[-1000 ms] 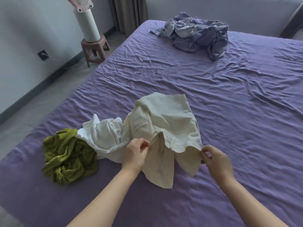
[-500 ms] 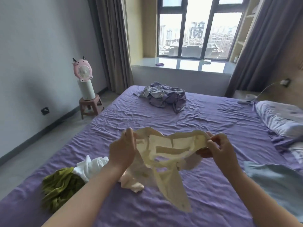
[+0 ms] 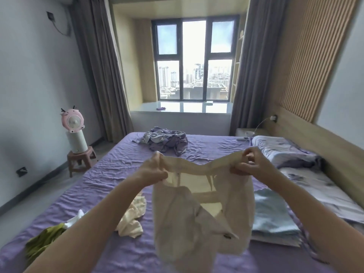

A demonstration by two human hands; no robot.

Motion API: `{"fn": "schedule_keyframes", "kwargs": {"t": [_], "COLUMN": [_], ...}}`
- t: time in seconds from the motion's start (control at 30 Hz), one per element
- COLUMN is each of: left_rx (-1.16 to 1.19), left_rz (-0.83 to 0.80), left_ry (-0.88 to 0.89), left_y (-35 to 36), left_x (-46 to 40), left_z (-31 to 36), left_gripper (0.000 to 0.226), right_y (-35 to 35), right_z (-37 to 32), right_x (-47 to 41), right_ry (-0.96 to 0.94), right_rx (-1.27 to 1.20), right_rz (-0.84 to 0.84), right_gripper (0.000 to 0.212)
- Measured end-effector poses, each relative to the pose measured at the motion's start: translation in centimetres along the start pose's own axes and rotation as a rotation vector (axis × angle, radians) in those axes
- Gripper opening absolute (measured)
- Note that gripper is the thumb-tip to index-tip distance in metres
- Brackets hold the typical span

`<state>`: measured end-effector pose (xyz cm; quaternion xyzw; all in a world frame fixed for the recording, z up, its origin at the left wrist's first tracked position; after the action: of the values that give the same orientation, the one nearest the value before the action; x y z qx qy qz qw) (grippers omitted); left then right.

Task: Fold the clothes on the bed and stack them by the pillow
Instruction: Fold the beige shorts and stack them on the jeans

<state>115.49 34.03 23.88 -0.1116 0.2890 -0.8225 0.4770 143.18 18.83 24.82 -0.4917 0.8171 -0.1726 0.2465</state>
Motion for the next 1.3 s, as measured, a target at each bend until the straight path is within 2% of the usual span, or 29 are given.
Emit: {"fn": "schedule_keyframes", "kwargs": {"t": [0.07, 0.1, 0.23, 0.33, 0.4, 0.5, 0.67, 0.87, 1.0, 1.07, 1.17, 1.3], "left_rx": [-0.048, -0.037, 0.053, 0.093, 0.119, 0.025, -0.166, -0.232, -0.189, -0.165, -0.144, -0.128], "left_rz": [-0.027, -0.032, -0.090, -0.149, -0.189, -0.184, -0.166, -0.174, -0.118, -0.098, -0.082, -0.159], "left_ry": [0.009, 0.009, 0.085, 0.122, 0.079, 0.061, 0.049, 0.015, 0.016, 0.022, 0.031, 0.031], "left_y": [1.0, 1.3, 2.0, 1.7, 1.9, 2.2, 3.7, 3.1, 1.4, 0.5, -0.8, -1.6], "left_x": [0.6, 0.8, 1.4, 1.7, 1.7, 1.6, 1.4, 1.5, 1.4, 1.4, 1.2, 0.9], "left_z": [1.7, 2.4, 4.8, 6.0, 6.4, 7.6, 9.7, 9.7, 8.9, 8.5, 7.8, 6.7], "left_gripper": [0.033, 0.035, 0.047, 0.039, 0.031, 0.023, 0.023, 0.027, 0.029, 0.028, 0.025, 0.022], "right_y": [-2.0, -2.8, -5.4, -7.3, -8.1, -7.8, -1.9, 5.8, 10.0, 10.7, 10.1, 7.0], "right_z": [0.8, 1.1, 2.3, 2.8, 2.8, 2.3, 2.1, 0.7, 0.0, 0.6, 2.2, 4.4], "right_x": [1.1, 1.5, 2.3, 3.0, 3.7, 4.6, 5.8, 6.5, 6.7, 6.8, 7.2, 7.0], "right_ry": [0.004, 0.006, -0.012, -0.095, -0.154, -0.229, -0.322, -0.349, -0.245, -0.234, -0.246, -0.095], "right_rx": [0.138, 0.234, 0.642, 1.011, 0.987, 0.879, 0.726, 0.563, 0.396, 0.495, 0.615, 0.648], "right_rz": [0.000, 0.005, 0.020, -0.008, -0.038, -0.089, -0.201, -0.316, -0.441, -0.479, -0.461, -0.367], "right_gripper": [0.060, 0.064, 0.029, 0.020, 0.018, 0.021, 0.028, 0.034, 0.048, 0.043, 0.022, 0.013]}}
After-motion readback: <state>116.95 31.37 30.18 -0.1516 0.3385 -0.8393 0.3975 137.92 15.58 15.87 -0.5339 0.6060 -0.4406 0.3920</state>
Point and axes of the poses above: each hand's wrist, its own x-axis away from the middle knuckle, its own y-axis out of the palm, z = x × y, the point moved 4 cm from there along -x, towards the middle knuckle, and after that the axes turned 14 degrees about x, right-handed, at the moved point
